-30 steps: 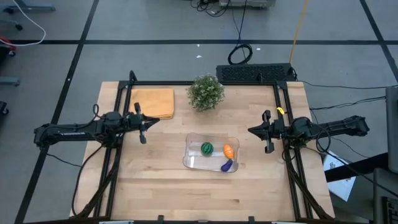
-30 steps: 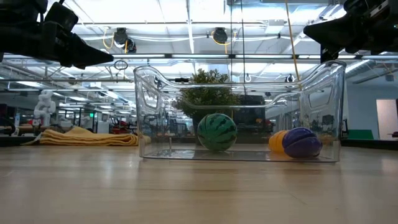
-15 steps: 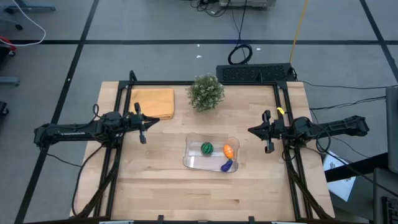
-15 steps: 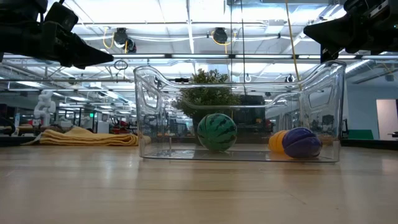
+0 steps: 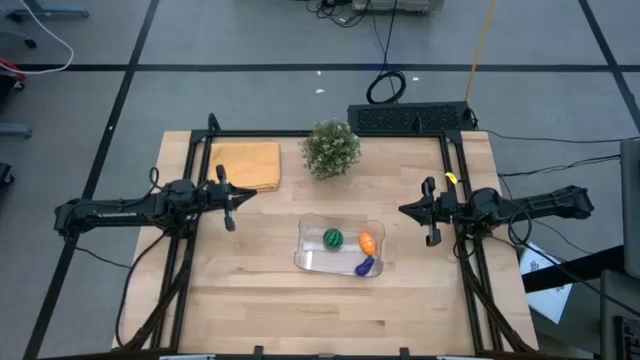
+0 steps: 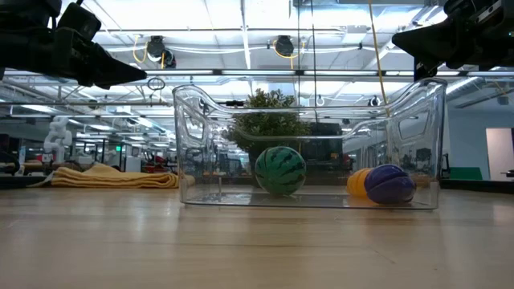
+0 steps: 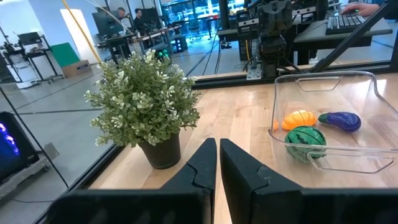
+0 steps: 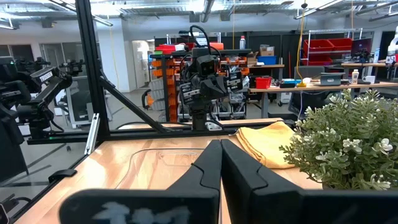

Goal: Pick and placing Produce into tupperware
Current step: Return to Home Position

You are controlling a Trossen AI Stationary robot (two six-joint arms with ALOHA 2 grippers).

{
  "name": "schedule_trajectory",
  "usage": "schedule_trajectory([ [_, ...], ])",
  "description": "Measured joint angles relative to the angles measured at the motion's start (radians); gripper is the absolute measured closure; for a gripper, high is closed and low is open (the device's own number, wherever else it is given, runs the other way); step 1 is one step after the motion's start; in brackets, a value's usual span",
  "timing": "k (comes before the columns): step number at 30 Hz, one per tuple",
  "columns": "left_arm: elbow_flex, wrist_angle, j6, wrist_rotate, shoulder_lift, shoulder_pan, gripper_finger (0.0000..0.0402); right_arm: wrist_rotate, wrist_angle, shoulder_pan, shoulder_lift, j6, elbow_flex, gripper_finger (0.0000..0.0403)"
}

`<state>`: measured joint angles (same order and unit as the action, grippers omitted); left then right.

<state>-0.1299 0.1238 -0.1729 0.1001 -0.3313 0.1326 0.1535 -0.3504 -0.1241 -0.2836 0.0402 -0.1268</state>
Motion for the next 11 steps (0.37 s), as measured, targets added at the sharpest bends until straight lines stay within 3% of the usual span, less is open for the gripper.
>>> schedule_trajectory([
  [11, 0.000, 0.000, 0.000, 0.000, 0.000, 0.000, 0.0376, 0.000, 0.000, 0.000, 0.000, 0.000, 0.000, 0.0403],
])
